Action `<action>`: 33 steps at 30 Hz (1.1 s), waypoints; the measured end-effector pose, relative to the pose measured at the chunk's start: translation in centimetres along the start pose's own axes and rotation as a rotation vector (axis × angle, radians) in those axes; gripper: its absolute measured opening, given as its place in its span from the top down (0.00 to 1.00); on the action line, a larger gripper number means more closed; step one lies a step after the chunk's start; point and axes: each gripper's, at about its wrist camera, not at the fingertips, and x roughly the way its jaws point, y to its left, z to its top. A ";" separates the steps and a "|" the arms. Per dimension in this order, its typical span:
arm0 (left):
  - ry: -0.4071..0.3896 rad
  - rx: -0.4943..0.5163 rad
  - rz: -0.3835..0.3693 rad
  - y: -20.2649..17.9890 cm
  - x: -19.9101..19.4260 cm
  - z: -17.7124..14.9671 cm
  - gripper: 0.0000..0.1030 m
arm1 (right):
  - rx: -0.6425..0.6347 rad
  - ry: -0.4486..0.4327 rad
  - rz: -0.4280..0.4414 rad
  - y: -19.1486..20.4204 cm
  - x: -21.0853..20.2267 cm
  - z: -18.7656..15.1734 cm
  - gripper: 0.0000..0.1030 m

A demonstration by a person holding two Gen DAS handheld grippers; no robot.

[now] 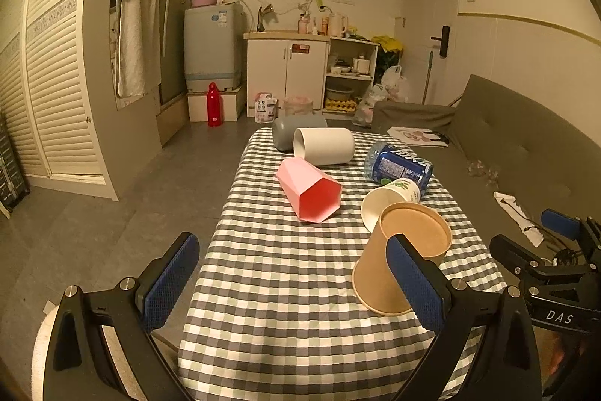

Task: Flip cup upside down

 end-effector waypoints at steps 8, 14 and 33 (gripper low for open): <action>0.004 -0.007 -0.001 -0.1 -0.1 -0.1 0.00 | 0.001 0.001 -0.001 0.0 0.0 0.0 0.00; 0.005 -0.007 -0.001 0.1 -0.1 0.0 0.00 | -0.002 0.001 -0.002 -0.1 0.0 0.0 0.00; 0.004 -0.007 -0.001 0.1 -0.1 0.0 0.00 | -0.001 0.001 -0.002 0.0 0.1 0.0 0.00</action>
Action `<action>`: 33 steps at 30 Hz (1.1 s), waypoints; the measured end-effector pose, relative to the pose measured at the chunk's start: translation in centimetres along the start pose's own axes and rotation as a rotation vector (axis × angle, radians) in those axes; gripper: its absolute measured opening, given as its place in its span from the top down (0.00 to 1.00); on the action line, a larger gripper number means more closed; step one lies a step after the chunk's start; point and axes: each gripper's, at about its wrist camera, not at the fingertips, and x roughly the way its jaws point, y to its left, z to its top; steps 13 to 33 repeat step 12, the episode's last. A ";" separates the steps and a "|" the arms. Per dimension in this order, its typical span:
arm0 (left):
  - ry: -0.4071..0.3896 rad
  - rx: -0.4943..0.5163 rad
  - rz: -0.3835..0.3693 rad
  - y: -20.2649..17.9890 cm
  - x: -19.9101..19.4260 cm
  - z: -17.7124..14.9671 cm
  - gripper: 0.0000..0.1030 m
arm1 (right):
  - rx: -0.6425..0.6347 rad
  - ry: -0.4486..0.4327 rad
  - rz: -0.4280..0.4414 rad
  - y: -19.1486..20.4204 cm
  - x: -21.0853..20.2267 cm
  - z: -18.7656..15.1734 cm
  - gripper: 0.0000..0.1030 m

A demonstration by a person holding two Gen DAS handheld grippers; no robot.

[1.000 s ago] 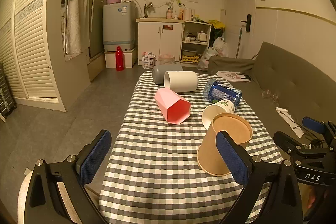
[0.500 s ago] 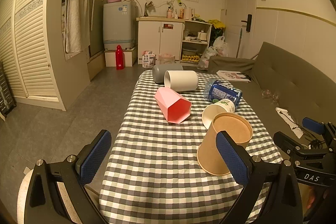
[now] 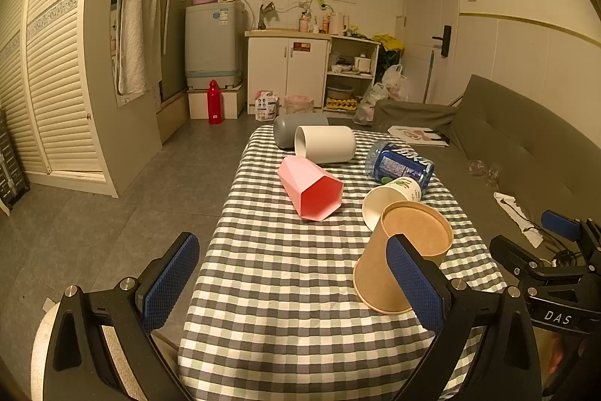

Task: Flip cup upside down

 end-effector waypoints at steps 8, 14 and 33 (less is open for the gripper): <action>0.000 -0.006 0.014 0.2 0.1 0.0 0.00 | 0.000 0.002 0.000 0.0 0.1 0.0 0.00; 0.003 -0.023 0.018 0.6 0.2 -0.1 0.00 | 0.000 0.003 -0.002 -0.1 0.2 -0.1 0.00; 0.003 -0.023 0.018 0.6 0.2 -0.1 0.00 | 0.000 0.003 -0.002 -0.1 0.2 -0.1 0.00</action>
